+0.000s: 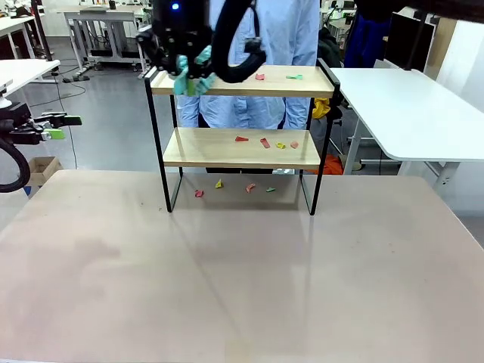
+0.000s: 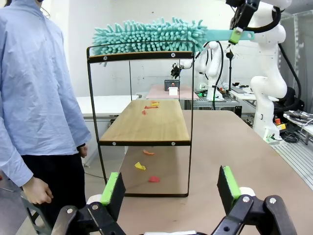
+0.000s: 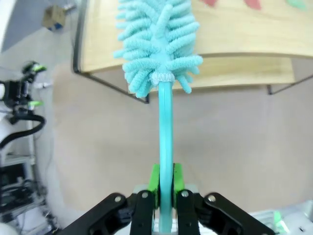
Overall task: Clean the shelf.
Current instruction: Clean the specific section of the Shelf indicated by the human with the Duster.
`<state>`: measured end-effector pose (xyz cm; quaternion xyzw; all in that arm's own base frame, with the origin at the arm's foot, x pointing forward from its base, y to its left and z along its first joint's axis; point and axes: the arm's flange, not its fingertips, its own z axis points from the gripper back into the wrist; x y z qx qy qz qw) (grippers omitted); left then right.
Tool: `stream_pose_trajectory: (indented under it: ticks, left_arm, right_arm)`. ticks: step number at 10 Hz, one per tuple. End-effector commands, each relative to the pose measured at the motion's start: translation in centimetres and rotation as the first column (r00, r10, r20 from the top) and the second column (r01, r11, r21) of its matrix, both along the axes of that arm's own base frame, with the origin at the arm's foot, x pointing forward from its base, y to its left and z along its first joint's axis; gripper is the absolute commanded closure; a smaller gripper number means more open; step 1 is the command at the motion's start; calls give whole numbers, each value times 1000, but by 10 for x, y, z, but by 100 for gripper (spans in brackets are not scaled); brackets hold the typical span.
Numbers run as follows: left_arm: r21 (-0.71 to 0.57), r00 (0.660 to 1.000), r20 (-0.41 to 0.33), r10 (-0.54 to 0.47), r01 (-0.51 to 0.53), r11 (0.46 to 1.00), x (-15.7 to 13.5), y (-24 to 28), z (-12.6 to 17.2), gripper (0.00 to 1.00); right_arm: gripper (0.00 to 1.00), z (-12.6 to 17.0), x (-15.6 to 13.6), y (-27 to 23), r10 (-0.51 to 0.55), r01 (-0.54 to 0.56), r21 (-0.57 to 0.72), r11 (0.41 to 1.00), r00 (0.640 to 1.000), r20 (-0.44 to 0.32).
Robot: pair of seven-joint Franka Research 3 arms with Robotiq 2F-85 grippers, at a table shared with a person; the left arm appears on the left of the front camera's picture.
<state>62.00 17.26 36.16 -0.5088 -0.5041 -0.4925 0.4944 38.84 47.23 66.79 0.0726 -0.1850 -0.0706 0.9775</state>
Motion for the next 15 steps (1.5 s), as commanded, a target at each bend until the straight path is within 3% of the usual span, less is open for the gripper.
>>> stream_pose_trajectory:
  ticks: [1,4,6,9,12,13,14,15]
  left_arm:
    - [-2,1000,8,1,-1,1000,-2,0,3,0]
    - [-2,1000,8,1,-1,1000,-2,0,3,0]
    - [-2,1000,8,1,-1,1000,-2,0,3,0]
    - [-2,1000,8,1,-1,1000,-2,0,3,0]
    - [-2,1000,8,1,-1,1000,-2,0,3,0]
    - [-2,1000,8,1,-1,1000,-2,0,3,0]
    - [-2,1000,8,1,-1,1000,-2,0,3,0]
    - [-2,1000,8,1,-1,1000,-2,0,3,0]
  right_arm:
    - [87,-8,-10,-44,-23,24,15,1000,998,-59]
    - [87,-12,-8,-105,-72,75,22,997,992,-102]
    - [87,-12,-5,-149,-45,48,18,999,990,-137]
    - [87,-16,0,-191,-67,57,-57,997,979,-193]
    - [87,4,-24,-215,-179,165,-127,978,978,-109]
    - [87,12,-34,-215,-197,191,-133,973,980,-34]
    - [87,21,-44,-203,-119,123,-86,989,992,48]
    - [87,12,-21,-211,-139,128,-101,987,984,-113]
